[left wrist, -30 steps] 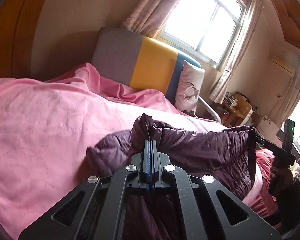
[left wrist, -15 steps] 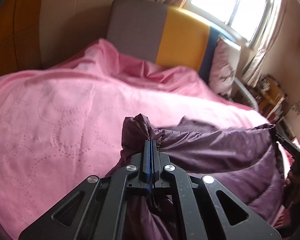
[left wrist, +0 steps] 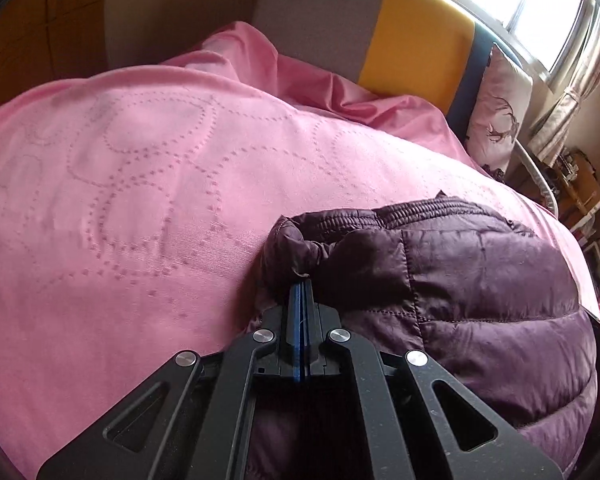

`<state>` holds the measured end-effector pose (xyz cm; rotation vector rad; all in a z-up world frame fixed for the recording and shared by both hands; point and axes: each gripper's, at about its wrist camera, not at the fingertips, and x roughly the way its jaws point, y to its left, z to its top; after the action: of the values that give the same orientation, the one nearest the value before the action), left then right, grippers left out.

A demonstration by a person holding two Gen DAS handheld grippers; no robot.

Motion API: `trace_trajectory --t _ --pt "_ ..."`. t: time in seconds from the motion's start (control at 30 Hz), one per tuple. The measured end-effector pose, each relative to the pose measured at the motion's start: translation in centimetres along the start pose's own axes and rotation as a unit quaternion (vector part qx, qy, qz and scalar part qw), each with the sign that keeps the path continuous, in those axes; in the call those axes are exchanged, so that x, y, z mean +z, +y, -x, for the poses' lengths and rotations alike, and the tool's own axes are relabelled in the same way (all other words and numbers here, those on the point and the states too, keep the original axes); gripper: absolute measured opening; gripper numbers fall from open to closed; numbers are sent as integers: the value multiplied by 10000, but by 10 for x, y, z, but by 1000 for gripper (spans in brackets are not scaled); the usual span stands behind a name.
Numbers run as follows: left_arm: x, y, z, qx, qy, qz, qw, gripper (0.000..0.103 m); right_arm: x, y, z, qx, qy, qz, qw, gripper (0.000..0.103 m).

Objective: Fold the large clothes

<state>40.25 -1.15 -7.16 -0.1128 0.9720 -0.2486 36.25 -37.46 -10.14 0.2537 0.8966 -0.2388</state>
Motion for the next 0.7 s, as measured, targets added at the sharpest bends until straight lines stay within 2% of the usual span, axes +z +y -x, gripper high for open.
trace_trajectory --t 0.03,0.07,0.1,0.13,0.17,0.2,0.27,0.37,0.43,0.5,0.57,0.63,0.7 --pt "2 0 11 117 -88 51 9999 1 1 -4 1 99 7 -78 9999 15" --pt "3 1 23 147 -140 109 9997 8 3 -8 3 164 17 -156 9997 26" --pt "4 1 34 141 -228 130 9996 16 6 -11 8 194 1 -216 9996 32" --pt "6 -1 49 114 -422 124 9990 39 8 -13 17 189 -91 -252 9995 55" --pt "6 -4 62 49 -636 128 9979 58 11 -14 30 130 -265 -258 9992 73" --pt "4 -9 81 -97 -905 168 9957 62 13 -13 45 124 -478 -230 9985 74" --pt "3 -23 99 -311 -1088 92 9935 62 16 -3 74 168 -733 -72 9971 76" --pt "-5 -56 113 -670 -1214 -123 9903 62 9 30 111 562 -907 240 9940 86" --pt "-10 -80 108 -734 -1191 -323 9896 62 -2 59 125 905 -898 444 9908 89" --pt "-20 -98 95 -778 -1039 -421 9906 62 -15 88 125 1033 -821 731 9886 89" --pt "-29 -102 78 -689 -896 -403 9928 62 -26 113 112 887 -742 991 9883 89" --pt "-40 -94 56 -445 -727 -333 9958 62 -35 124 94 613 -666 1117 9896 88" --pt "-49 -79 39 -404 -653 -160 9969 62 -42 120 77 543 -563 1019 9917 89"
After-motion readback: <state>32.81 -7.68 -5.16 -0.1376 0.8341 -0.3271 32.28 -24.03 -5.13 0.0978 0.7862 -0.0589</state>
